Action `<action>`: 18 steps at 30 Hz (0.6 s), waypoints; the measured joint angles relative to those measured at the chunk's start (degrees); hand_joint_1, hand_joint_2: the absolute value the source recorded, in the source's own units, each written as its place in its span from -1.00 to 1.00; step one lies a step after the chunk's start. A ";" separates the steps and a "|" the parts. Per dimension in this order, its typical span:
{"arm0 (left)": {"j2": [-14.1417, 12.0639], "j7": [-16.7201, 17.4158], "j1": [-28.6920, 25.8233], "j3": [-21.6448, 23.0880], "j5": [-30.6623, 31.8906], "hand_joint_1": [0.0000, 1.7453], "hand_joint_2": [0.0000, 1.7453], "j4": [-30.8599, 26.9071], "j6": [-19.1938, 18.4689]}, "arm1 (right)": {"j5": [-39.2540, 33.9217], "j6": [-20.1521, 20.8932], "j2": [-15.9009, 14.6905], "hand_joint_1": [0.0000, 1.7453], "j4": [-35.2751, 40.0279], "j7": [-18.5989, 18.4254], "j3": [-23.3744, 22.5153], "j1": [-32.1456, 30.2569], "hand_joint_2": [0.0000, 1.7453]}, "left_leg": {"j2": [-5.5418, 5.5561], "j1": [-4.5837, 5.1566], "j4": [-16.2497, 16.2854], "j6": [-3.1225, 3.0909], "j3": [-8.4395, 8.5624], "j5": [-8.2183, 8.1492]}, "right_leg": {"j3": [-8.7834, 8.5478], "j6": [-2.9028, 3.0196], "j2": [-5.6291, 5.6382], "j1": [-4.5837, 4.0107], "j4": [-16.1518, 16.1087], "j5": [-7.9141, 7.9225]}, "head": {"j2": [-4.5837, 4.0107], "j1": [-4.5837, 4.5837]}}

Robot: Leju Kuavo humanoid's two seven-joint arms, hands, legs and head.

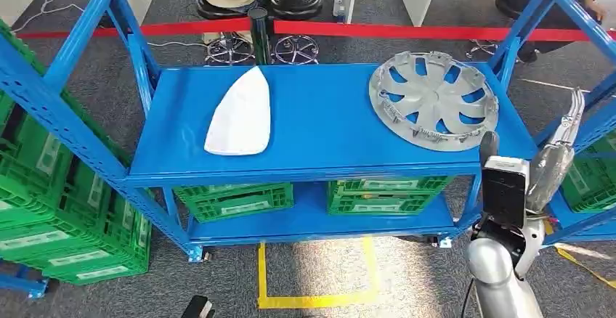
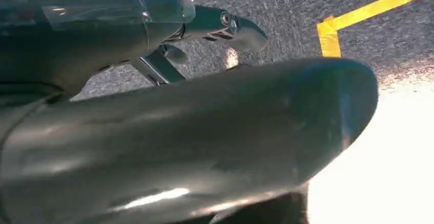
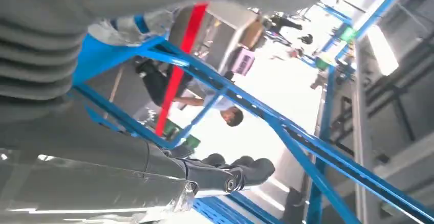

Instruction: Take the parts from the cabinet and place them on the table.

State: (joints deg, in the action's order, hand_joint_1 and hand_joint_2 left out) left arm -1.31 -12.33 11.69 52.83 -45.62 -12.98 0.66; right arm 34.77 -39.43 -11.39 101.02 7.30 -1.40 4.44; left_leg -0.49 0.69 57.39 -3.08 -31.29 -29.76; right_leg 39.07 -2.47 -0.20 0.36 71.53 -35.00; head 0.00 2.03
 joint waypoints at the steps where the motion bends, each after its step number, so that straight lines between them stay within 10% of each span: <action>1: -0.04 0.02 -0.19 0.00 0.08 -1.00 -1.00 0.00 0.04 | 0.00 0.00 -0.28 -1.00 0.00 -0.41 0.09 -0.28 1.00 | 0.03 0.01 0.01 0.00 0.10 -0.12 | 1.75 -0.07 0.03 0.06 3.05 -0.66 | 0.00 0.04; 3: -0.15 0.17 -0.51 0.18 0.92 -1.00 -1.00 0.02 0.55 | -0.07 0.02 -0.98 -1.00 0.00 -1.46 0.33 -0.48 1.00 | 0.13 0.00 0.04 0.21 0.60 -0.50 | 1.61 0.00 0.03 0.18 1.59 1.94 | 0.00 0.15; 6: -0.28 -0.28 -0.46 0.33 0.24 -1.00 -1.00 0.02 1.18 | -0.64 0.02 -2.54 -1.00 0.00 -3.23 0.83 -0.25 1.00 | 0.20 -0.04 0.01 0.89 1.64 -1.36 | -4.29 0.56 -0.02 0.13 -12.03 8.96 | 0.00 0.26; 12: -0.83 -1.27 -0.16 0.33 -1.44 -1.00 -1.00 0.02 1.88 | -1.11 0.02 -5.95 -1.00 -0.35 -7.28 2.49 1.10 1.00 | -0.16 -0.02 0.82 2.77 1.41 -2.76 | -5.62 2.36 0.32 -0.03 -14.21 8.07 | 0.00 -0.24; 16: -0.76 -1.03 -0.37 0.33 -1.55 -1.00 -1.00 0.00 1.81 | -1.09 0.02 -7.93 -1.00 -0.96 -8.94 4.02 1.83 1.00 | 0.65 -0.62 16.30 3.65 -7.95 -8.70 | -5.84 3.12 0.26 -0.04 -14.37 7.65 | 0.00 -1.51; 18: -0.76 -0.98 -0.73 0.35 -1.49 -1.00 -1.00 0.00 1.81 | -1.09 0.02 -8.56 -1.00 -1.38 -9.13 4.57 1.82 1.00 | 0.60 -0.90 16.49 3.89 -9.58 -6.20 | -6.10 3.00 0.34 0.02 -14.34 7.38 | 0.00 -1.88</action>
State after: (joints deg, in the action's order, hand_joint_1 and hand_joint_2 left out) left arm -2.08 -13.31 10.96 53.18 -47.10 -12.98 2.47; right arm 33.68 -39.41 -19.95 99.65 -1.84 3.17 6.27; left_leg 0.10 -0.21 73.88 0.80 -40.87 -35.96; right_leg 32.97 0.53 0.14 0.38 57.18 -27.62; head 0.00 0.16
